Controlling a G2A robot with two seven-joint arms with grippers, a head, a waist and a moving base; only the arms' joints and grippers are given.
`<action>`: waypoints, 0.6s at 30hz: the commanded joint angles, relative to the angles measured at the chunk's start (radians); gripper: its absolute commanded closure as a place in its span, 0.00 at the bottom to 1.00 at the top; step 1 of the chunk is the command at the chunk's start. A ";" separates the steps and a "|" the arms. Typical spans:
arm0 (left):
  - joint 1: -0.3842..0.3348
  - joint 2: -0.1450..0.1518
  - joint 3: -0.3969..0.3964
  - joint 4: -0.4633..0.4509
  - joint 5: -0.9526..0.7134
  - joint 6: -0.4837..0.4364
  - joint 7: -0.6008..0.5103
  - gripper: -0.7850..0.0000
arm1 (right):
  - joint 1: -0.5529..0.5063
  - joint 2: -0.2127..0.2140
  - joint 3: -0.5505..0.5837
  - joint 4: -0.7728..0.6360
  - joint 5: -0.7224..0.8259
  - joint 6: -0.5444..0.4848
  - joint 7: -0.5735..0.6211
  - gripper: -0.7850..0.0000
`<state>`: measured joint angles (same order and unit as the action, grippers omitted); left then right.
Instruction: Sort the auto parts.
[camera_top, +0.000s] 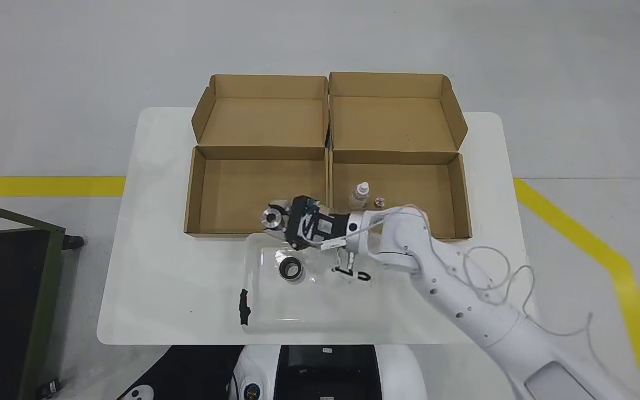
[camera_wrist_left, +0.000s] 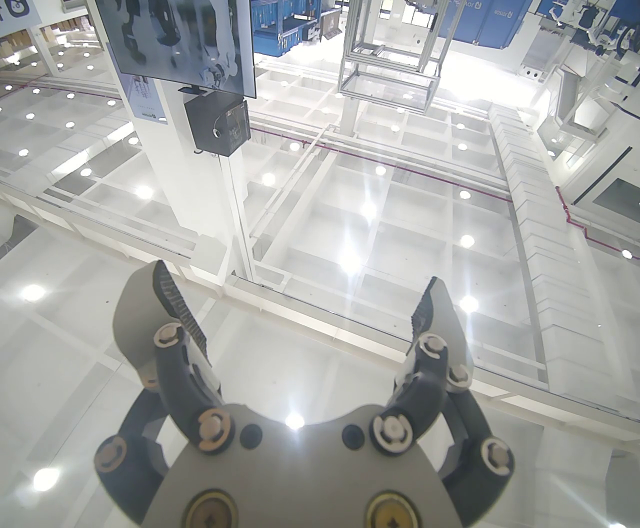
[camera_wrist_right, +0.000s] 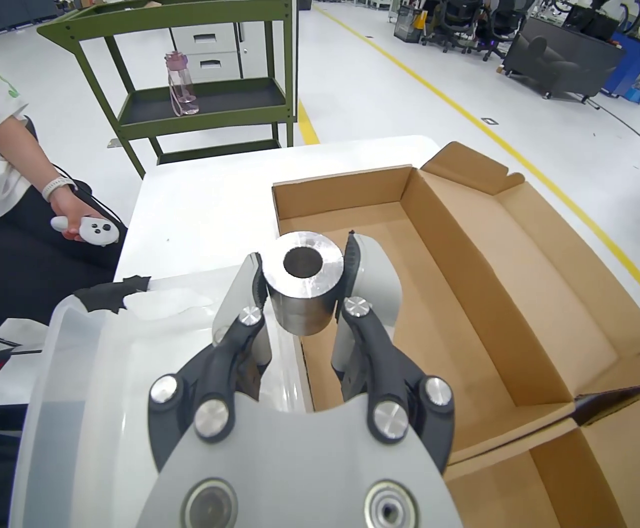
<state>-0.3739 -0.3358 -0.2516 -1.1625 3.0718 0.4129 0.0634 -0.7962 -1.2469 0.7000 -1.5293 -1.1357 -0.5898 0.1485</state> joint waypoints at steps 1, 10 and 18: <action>0.000 0.000 0.000 0.000 0.000 0.000 0.000 0.00 | 0.016 -0.012 -0.020 0.021 -0.006 0.020 -0.002 1.00; 0.000 0.000 0.000 0.000 0.000 0.000 0.000 0.00 | 0.098 -0.077 -0.102 0.119 -0.023 0.084 -0.010 1.00; 0.000 0.000 0.000 0.000 0.000 0.000 0.000 0.00 | 0.113 -0.091 -0.107 0.146 -0.022 0.099 -0.023 1.00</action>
<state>-0.3739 -0.3358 -0.2516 -1.1625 3.0718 0.4129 0.0634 -0.6828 -1.3385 0.5928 -1.3827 -1.1577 -0.4910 0.1249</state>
